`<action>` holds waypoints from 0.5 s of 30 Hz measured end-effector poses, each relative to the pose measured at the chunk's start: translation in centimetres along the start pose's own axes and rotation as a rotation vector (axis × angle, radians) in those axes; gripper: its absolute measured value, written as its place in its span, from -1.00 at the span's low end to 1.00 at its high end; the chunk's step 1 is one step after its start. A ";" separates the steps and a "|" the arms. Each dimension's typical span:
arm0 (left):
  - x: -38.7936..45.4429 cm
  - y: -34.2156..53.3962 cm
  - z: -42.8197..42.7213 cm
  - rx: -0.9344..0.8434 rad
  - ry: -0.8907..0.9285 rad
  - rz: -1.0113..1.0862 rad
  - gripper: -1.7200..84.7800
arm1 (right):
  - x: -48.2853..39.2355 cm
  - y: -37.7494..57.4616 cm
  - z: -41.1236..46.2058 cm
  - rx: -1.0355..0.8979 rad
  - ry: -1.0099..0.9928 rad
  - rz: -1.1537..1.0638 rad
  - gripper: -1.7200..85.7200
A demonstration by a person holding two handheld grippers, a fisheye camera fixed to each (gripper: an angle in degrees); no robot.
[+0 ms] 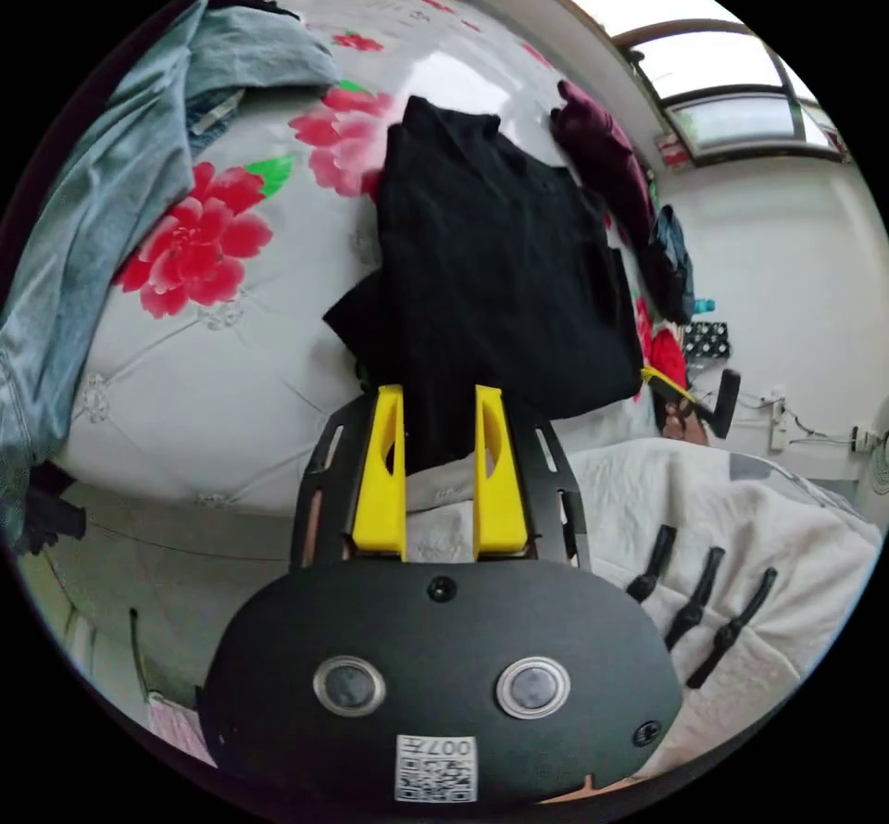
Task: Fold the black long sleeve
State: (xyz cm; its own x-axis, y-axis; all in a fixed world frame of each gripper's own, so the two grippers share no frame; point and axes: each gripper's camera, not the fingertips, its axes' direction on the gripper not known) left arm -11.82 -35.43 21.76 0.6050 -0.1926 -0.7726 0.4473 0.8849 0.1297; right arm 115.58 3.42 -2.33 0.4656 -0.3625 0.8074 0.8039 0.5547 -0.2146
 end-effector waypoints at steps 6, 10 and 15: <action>2.7 1.3 -2.5 0.022 0.051 0.133 -0.90 | -1.4 0.8 -5.0 0.068 -0.090 -0.128 -0.95; 2.5 4.9 -2.9 -0.013 0.136 0.165 -0.91 | -0.4 5.5 -7.7 0.039 -0.120 -0.155 -0.96; 0.4 8.8 -0.1 -0.038 0.267 0.016 -0.92 | 3.3 8.9 -4.4 -0.058 -0.249 0.010 -0.96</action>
State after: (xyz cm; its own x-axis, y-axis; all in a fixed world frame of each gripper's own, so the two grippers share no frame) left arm -7.66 -27.70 22.52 0.4148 -0.0643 -0.9076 0.4105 0.9034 0.1236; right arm 125.92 3.89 -4.00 0.3743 -0.1574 0.9138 0.8229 0.5107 -0.2491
